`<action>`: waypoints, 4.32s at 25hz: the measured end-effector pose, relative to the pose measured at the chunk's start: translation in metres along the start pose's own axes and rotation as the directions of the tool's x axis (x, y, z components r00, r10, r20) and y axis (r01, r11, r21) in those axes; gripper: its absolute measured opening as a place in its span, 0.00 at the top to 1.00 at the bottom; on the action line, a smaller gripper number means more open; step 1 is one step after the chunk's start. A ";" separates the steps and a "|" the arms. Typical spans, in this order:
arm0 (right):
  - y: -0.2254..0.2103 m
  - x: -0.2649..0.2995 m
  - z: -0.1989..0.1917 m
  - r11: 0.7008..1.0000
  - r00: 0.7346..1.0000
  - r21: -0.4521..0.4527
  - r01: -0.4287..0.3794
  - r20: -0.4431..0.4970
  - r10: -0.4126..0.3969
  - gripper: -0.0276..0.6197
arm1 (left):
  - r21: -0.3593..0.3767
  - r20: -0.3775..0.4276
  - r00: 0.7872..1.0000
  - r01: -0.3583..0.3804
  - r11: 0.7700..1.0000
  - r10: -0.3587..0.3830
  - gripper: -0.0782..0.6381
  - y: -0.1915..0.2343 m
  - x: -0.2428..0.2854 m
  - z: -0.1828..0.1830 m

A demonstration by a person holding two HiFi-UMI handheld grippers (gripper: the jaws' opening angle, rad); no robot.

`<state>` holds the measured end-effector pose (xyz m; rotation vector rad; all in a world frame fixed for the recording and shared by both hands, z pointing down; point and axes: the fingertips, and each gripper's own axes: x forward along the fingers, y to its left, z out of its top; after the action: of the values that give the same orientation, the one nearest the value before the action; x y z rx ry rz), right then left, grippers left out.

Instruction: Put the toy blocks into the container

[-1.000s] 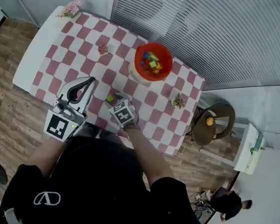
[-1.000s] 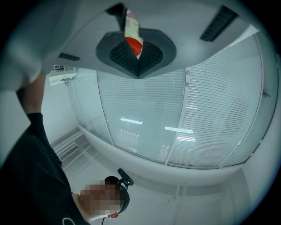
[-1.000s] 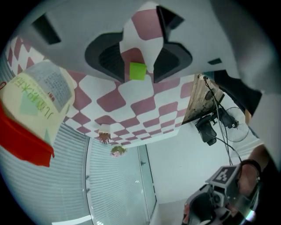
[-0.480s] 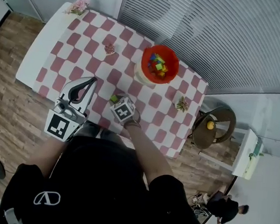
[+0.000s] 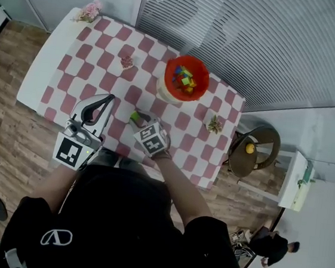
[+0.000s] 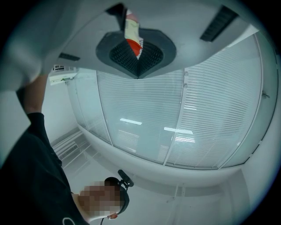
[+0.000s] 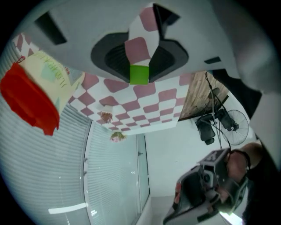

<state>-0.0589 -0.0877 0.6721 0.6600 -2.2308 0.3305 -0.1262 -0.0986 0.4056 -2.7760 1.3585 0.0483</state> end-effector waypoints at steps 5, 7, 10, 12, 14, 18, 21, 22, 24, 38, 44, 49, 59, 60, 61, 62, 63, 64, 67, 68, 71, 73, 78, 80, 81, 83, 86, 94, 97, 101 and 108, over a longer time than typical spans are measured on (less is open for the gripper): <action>-0.018 -0.058 0.061 0.997 0.973 0.046 0.056 0.222 -0.065 0.74 | -0.005 0.006 1.000 0.026 1.000 -0.026 0.88 -0.007 0.010 0.002; -0.028 -0.083 0.082 0.994 0.947 0.061 0.089 0.304 -0.103 0.74 | -0.003 0.014 0.999 0.036 0.999 -0.036 0.88 -0.011 0.013 0.005; -0.041 -0.123 0.108 0.986 0.896 0.075 0.147 0.413 -0.165 0.74 | 0.000 0.025 0.998 0.053 0.999 -0.053 0.88 -0.017 0.019 0.008; -0.048 -0.150 0.123 0.979 0.858 0.085 0.186 0.471 -0.204 0.74 | 0.001 0.028 0.998 0.063 0.998 -0.063 0.88 -0.020 0.022 0.009; -0.054 -0.177 0.135 0.970 0.822 0.097 0.221 0.516 -0.239 0.74 | 0.002 0.033 0.997 0.074 0.997 -0.074 0.88 -0.024 0.026 0.010; -0.062 -0.228 0.148 0.956 0.763 0.130 0.261 0.579 -0.287 0.74 | 0.001 0.034 0.995 0.090 0.996 -0.090 0.88 -0.030 0.032 0.013; -0.071 -0.264 0.149 0.941 0.716 0.127 0.315 0.619 -0.323 0.74 | 0.006 0.047 0.994 0.098 0.995 -0.099 0.88 -0.033 0.034 0.017; -0.074 -0.276 0.150 0.934 0.698 0.127 0.334 0.633 -0.335 0.74 | 0.007 0.051 0.994 0.101 0.995 -0.101 0.88 -0.034 0.035 0.018; -0.080 -0.302 0.153 0.922 0.662 0.139 0.361 0.658 -0.359 0.74 | 0.008 0.054 0.993 0.104 0.995 -0.104 0.88 -0.036 0.037 0.020; -0.103 -0.343 0.158 0.883 0.582 0.172 0.438 0.694 -0.424 0.75 | 0.031 0.072 0.991 0.110 0.993 -0.112 0.88 -0.037 0.045 0.031; -0.159 -0.293 0.129 0.873 0.636 0.244 0.423 0.606 -0.478 0.74 | 0.034 0.075 0.989 0.124 0.992 -0.126 0.88 -0.042 0.047 0.033; -0.213 -0.234 0.108 0.862 0.705 0.282 0.421 0.497 -0.506 0.74 | 0.034 0.071 0.988 0.135 0.990 -0.137 0.88 -0.047 0.050 0.033; -0.255 -0.117 0.047 0.875 0.884 0.337 0.347 0.194 -0.426 0.73 | 0.030 0.063 0.989 0.131 0.991 -0.133 0.88 -0.050 0.048 0.032; -0.255 -0.112 0.045 0.877 0.891 0.335 0.344 0.178 -0.417 0.72 | 0.030 0.062 0.989 0.130 0.991 -0.132 0.88 -0.049 0.048 0.032; -0.255 -0.109 0.043 0.879 0.895 0.330 0.345 0.168 -0.414 0.69 | 0.031 0.063 0.989 0.130 0.991 -0.132 0.88 -0.050 0.048 0.032; -0.255 -0.109 0.043 0.881 0.895 0.321 0.348 0.165 -0.414 0.69 | 0.032 0.064 0.989 0.132 0.991 -0.133 0.88 -0.050 0.048 0.032; -0.254 -0.110 0.044 0.882 0.893 0.311 0.354 0.168 -0.418 0.68 | 0.033 0.065 0.989 0.133 0.991 -0.135 0.88 -0.051 0.048 0.032; -0.253 -0.114 0.046 0.882 0.888 0.302 0.362 0.176 -0.425 0.66 | 0.033 0.066 0.989 0.134 0.990 -0.136 0.88 -0.051 0.048 0.032; -0.244 -0.137 0.058 0.879 0.862 0.280 0.385 0.232 -0.451 0.66 | 0.030 0.060 0.989 0.137 0.990 -0.139 0.88 -0.051 0.049 0.031; -0.239 -0.147 0.063 0.879 0.850 0.270 0.393 0.258 -0.460 0.67 | 0.029 0.060 0.988 0.140 0.990 -0.141 0.88 -0.051 0.050 0.031; -0.220 -0.185 0.080 0.874 0.806 0.254 0.413 0.343 -0.481 0.68 | 0.026 0.067 0.986 0.149 0.988 -0.151 0.88 -0.054 0.053 0.032; -0.203 -0.213 0.088 0.868 0.770 0.259 0.424 0.402 -0.496 0.69 | 0.024 0.072 0.984 0.159 0.987 -0.160 0.88 -0.057 0.056 0.033; -0.156 -0.272 0.098 0.855 0.686 0.279 0.437 0.512 -0.518 0.73 | 0.028 0.090 0.976 0.195 0.981 -0.196 0.88 -0.069 0.065 0.038; -0.139 -0.288 0.097 0.844 0.651 0.299 0.445 0.539 -0.534 0.77 | 0.024 0.091 0.973 0.210 0.978 -0.211 0.88 -0.074 0.068 0.039; -0.131 -0.296 0.095 0.837 0.634 0.310 0.450 0.550 -0.544 0.79 | 0.022 0.092 0.972 0.217 0.976 -0.218 0.88 -0.076 0.070 0.039; -0.115 -0.307 0.091 0.827 0.610 0.324 0.459 0.562 -0.558 0.81 | 0.021 0.094 0.968 0.233 0.972 -0.234 0.88 -0.083 0.072 0.039; -0.094 -0.316 0.084 0.815 0.590 0.335 0.472 0.567 -0.575 0.85 | 0.021 0.091 0.962 0.256 0.966 -0.257 0.88 -0.093 0.074 0.040; -0.075 -0.317 0.062 0.796 0.570 0.386 0.465 0.557 -0.604 0.95 | 0.023 0.088 0.952 0.294 0.956 -0.295 0.88 -0.108 0.077 0.040; -0.072 -0.315 0.061 0.795 0.570 0.397 0.459 0.555 -0.607 0.95 | 0.023 0.081 0.951 0.297 0.955 -0.298 0.88 -0.109 0.077 0.039; -0.073 -0.314 0.061 0.793 0.565 0.405 0.455 0.556 -0.609 0.95 | 0.023 0.080 0.952 0.295 0.955 -0.296 0.88 -0.109 0.076 0.038; -0.073 -0.312 0.061 0.788 0.562 0.408 0.461 0.553 -0.615 0.95 | 0.024 0.077 0.953 0.291 0.956 -0.292 0.88 -0.108 0.075 0.038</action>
<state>0.1224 -0.0642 0.4017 1.7885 -2.4845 -0.0015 0.0049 -0.0897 0.3678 -2.8963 0.9156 0.1358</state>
